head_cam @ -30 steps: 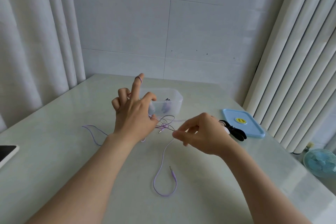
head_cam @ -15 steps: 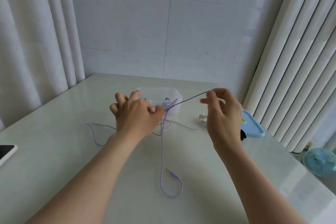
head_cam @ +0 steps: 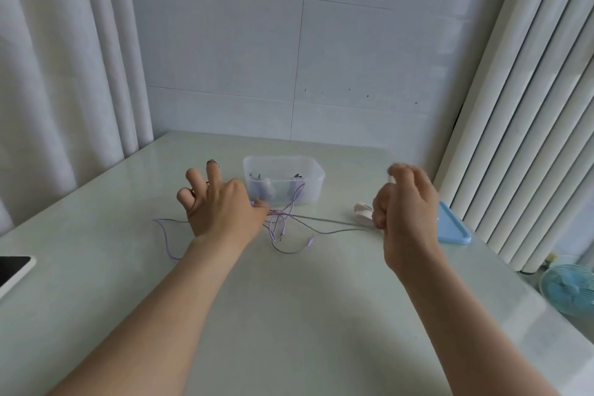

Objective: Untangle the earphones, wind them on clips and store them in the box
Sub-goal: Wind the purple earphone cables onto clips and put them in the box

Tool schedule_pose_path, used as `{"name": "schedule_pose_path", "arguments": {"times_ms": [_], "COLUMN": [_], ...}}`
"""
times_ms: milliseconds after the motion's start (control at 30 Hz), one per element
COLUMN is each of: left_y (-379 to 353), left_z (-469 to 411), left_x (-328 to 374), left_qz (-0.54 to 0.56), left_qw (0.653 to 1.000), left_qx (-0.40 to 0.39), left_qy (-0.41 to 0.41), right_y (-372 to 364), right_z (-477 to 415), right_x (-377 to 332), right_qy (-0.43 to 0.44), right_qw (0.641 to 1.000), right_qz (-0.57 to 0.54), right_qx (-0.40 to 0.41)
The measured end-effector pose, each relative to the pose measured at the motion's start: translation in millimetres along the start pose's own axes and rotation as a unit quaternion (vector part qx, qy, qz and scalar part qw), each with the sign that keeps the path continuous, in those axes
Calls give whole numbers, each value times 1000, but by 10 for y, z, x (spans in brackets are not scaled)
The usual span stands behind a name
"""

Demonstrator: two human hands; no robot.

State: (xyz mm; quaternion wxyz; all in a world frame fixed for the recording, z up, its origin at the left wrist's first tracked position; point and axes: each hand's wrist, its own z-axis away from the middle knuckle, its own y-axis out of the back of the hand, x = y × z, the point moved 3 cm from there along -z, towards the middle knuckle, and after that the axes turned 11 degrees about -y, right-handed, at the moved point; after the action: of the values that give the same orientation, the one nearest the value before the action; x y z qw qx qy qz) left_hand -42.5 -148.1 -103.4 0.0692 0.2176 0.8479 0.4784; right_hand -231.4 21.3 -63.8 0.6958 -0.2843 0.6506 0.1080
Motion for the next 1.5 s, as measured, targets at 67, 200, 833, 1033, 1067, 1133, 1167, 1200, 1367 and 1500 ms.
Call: {"name": "schedule_pose_path", "arguments": {"times_ms": [67,200,833,1033,1067,1133,1167,1200,1367,1500], "left_y": [10,13,-15,25,28,39,48,59,55,34], "left_z": [5,-3,-38,-34,-28,-11,-1,10,40,42], "left_x": [22,15,-3,50,60,100,129,160,266,245], "left_qz": [-10,-11,16,33,42,66,81,92,98,79], "left_qw": [1000,1000,1000,998,997,994,991,989,985,986], "left_qx": [1,8,-1,38,45,62,70,73,45,32], "left_qy": [-16,-21,-17,-36,-44,-67,-79,-90,-138,-142], "right_y": [-64,-213,-208,-161,-152,-158,-169,-185,-223,-263], "right_z": [40,138,37,92,101,110,105,105,142,244], "right_x": [28,244,15,28,23,13,26,49,251,325], "right_qy": [63,104,-117,-83,-57,7,30,38,67,46], "right_qw": [985,858,924,954,973,994,995,993,892,844], "right_qz": [159,475,-312,-260,-197,-59,0,48,419,457], "right_qx": [-27,-165,-187,-119,-105,-88,-91,-102,-154,-277]}}
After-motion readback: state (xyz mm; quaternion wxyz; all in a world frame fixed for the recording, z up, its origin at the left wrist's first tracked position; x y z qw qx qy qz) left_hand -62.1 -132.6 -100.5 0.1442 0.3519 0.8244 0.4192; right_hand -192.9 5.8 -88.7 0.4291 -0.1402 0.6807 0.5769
